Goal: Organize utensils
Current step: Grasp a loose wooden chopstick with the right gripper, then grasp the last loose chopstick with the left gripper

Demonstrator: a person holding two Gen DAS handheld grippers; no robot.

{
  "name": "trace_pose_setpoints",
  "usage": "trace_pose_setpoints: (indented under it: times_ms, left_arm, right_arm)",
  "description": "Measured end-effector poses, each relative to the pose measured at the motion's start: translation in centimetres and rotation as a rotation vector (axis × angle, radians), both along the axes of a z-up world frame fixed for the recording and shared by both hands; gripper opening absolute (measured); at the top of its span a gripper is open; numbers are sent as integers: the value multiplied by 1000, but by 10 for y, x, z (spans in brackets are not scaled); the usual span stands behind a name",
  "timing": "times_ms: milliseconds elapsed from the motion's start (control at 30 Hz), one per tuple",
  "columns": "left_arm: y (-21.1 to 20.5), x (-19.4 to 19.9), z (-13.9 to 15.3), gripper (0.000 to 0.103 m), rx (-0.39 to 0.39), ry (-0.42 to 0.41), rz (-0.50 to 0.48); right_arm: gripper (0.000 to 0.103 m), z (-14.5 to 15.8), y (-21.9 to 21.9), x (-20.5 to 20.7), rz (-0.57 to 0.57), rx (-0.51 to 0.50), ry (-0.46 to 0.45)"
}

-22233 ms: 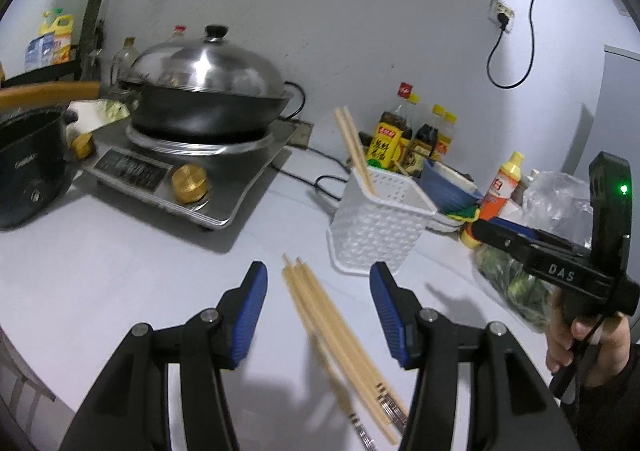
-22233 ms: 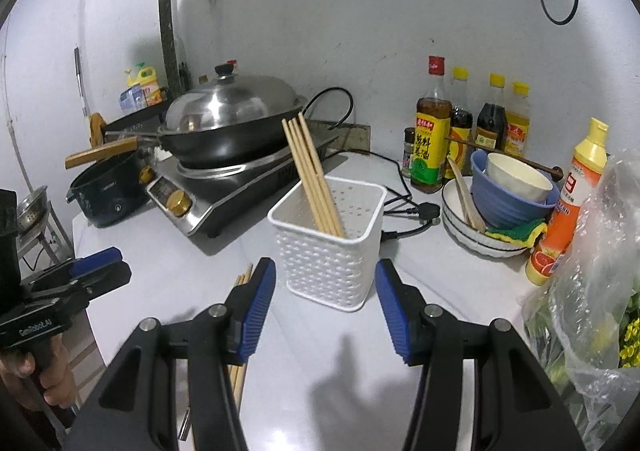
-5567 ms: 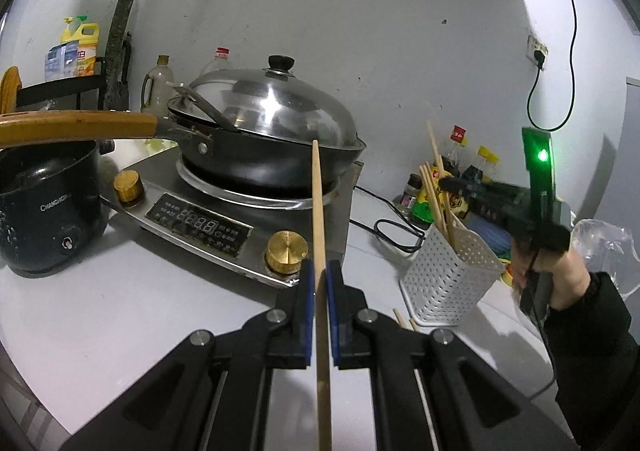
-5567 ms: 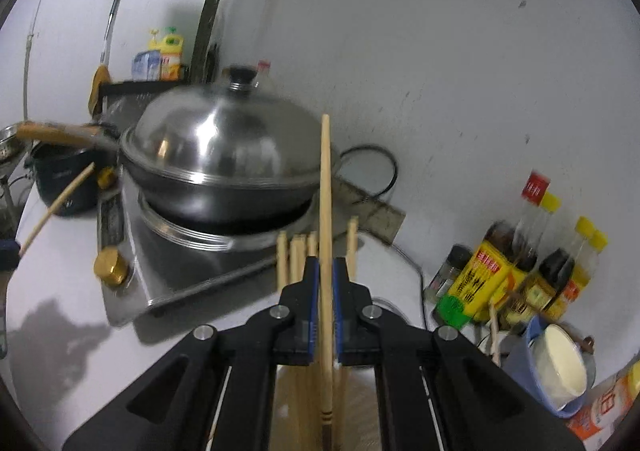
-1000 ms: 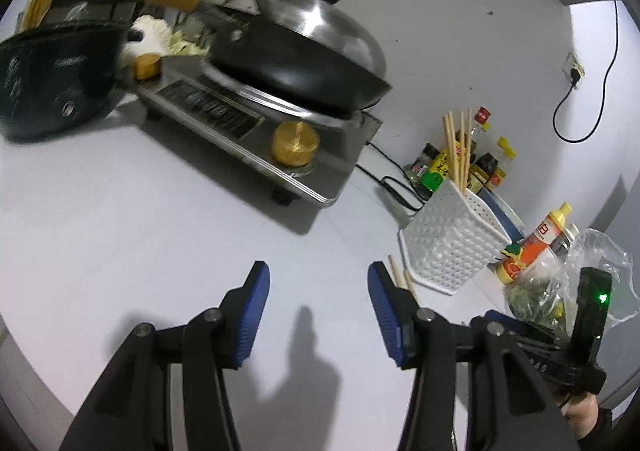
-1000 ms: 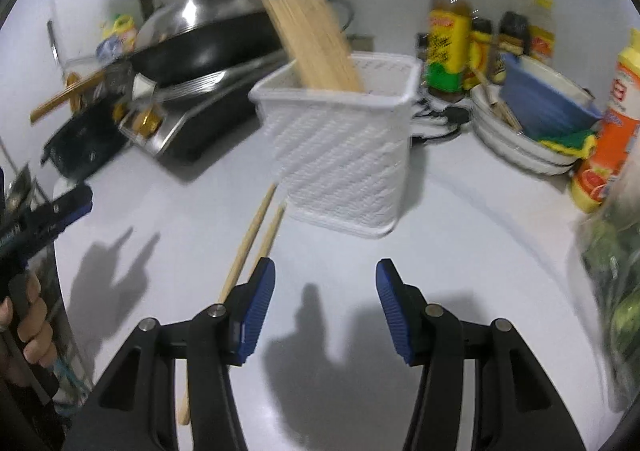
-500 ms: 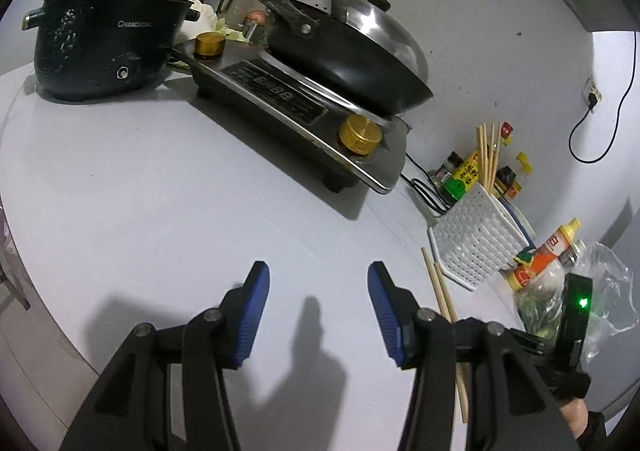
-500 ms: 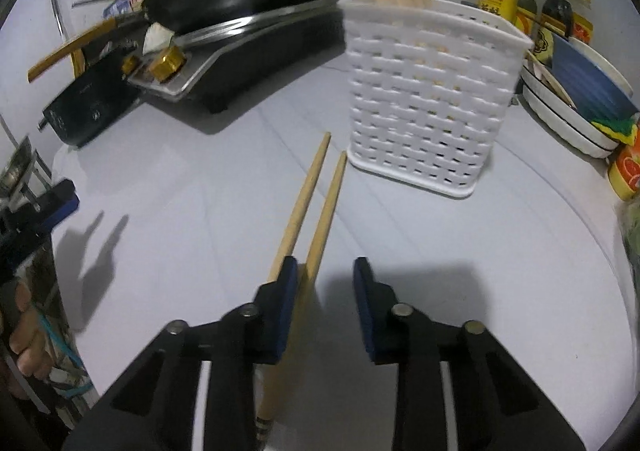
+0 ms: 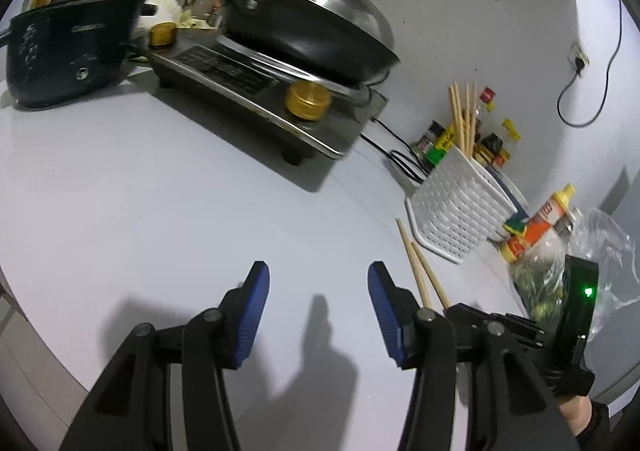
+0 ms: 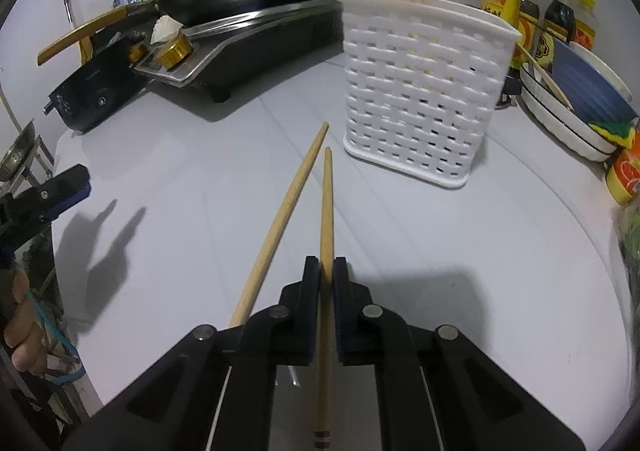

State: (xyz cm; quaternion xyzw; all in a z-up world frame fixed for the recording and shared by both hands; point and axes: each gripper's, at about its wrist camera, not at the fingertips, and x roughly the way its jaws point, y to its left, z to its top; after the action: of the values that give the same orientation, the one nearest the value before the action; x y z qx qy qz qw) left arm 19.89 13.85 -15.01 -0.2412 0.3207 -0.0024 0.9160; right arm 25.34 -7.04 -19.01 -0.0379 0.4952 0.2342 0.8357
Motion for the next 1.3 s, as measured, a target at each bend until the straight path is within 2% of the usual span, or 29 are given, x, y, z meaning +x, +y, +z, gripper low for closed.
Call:
trace_pose_setpoints:
  times_ms: [467, 633, 867, 1033, 1200, 1300]
  left_arm:
    - [-60, 24, 4, 51, 93, 47, -88]
    - [-90, 40, 4, 51, 146, 68, -154]
    - [-125, 71, 2, 51, 261, 147, -219]
    - [-134, 89, -7, 51, 332, 192, -231]
    - [-140, 98, -17, 51, 327, 217, -254]
    - [-145, 99, -21, 50, 355, 218, -269]
  right_arm:
    - [6, 2, -40, -16, 26, 72, 14]
    - [6, 1, -51, -18, 24, 81, 14]
    - [6, -1, -75, -20, -3, 98, 5]
    - [6, 2, -87, -19, -20, 122, -8]
    - [6, 3, -95, -20, -20, 145, -14]
    - [6, 3, -97, -21, -23, 155, -18]
